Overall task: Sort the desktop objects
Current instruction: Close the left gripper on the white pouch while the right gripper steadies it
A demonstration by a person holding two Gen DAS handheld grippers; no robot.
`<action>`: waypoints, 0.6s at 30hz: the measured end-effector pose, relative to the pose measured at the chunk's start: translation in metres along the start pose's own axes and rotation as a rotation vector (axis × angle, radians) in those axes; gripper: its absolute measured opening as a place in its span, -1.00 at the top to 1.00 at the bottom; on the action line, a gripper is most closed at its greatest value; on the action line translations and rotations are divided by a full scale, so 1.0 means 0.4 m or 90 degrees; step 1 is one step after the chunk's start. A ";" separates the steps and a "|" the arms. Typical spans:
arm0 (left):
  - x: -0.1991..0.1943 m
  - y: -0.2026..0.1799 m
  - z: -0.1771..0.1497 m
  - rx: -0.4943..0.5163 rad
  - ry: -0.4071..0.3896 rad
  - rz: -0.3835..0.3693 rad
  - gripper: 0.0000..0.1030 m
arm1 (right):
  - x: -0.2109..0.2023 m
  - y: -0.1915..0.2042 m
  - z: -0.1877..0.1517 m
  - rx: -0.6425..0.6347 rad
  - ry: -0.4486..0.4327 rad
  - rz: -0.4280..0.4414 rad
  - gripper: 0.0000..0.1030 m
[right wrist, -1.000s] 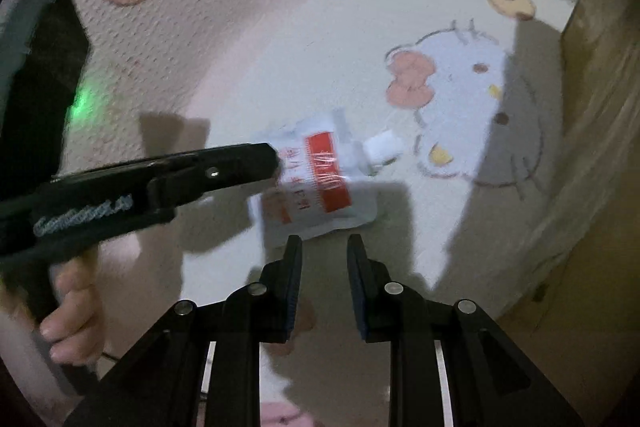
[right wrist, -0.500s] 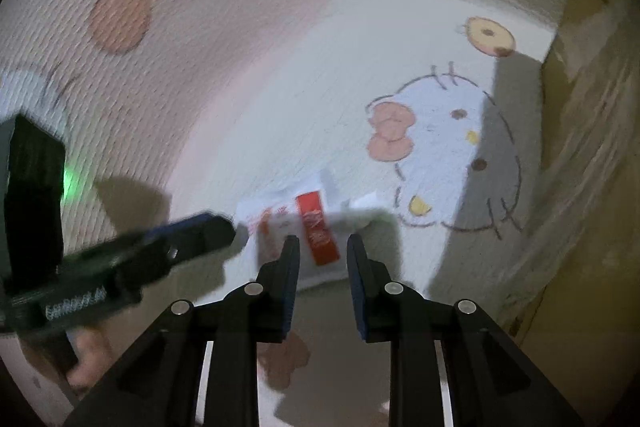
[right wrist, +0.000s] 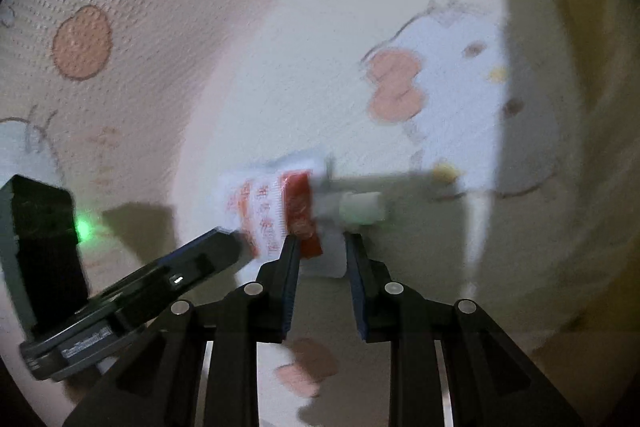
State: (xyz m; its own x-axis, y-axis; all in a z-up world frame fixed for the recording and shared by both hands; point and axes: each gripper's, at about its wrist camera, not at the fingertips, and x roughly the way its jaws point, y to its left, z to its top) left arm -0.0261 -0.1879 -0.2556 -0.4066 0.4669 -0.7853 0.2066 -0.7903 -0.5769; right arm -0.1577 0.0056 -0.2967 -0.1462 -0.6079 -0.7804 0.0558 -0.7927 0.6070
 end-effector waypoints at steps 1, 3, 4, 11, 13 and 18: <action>-0.003 0.006 0.005 -0.002 -0.003 0.006 0.38 | 0.000 0.011 -0.008 -0.014 -0.004 -0.004 0.61; -0.010 0.018 0.014 -0.009 -0.009 0.012 0.38 | 0.023 0.040 0.012 -0.041 -0.002 -0.004 0.61; -0.013 0.022 0.018 -0.011 -0.012 0.014 0.38 | 0.017 0.045 0.005 -0.045 -0.007 -0.004 0.61; -0.021 0.022 0.056 0.014 -0.011 0.011 0.34 | -0.080 0.057 -0.017 -0.061 -0.115 -0.064 0.61; -0.013 0.016 0.065 0.023 0.000 0.002 0.21 | -0.100 0.074 -0.027 -0.072 -0.132 -0.097 0.61; 0.022 0.003 0.068 0.029 0.024 0.007 0.17 | 0.009 0.123 -0.001 -0.052 -0.107 -0.111 0.61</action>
State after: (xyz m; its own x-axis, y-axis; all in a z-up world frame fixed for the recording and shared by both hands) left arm -0.0537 -0.1957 -0.2572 -0.3701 0.4724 -0.7999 0.1697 -0.8122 -0.5582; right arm -0.1549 -0.0356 -0.2696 -0.3223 -0.4507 -0.8324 0.0934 -0.8902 0.4458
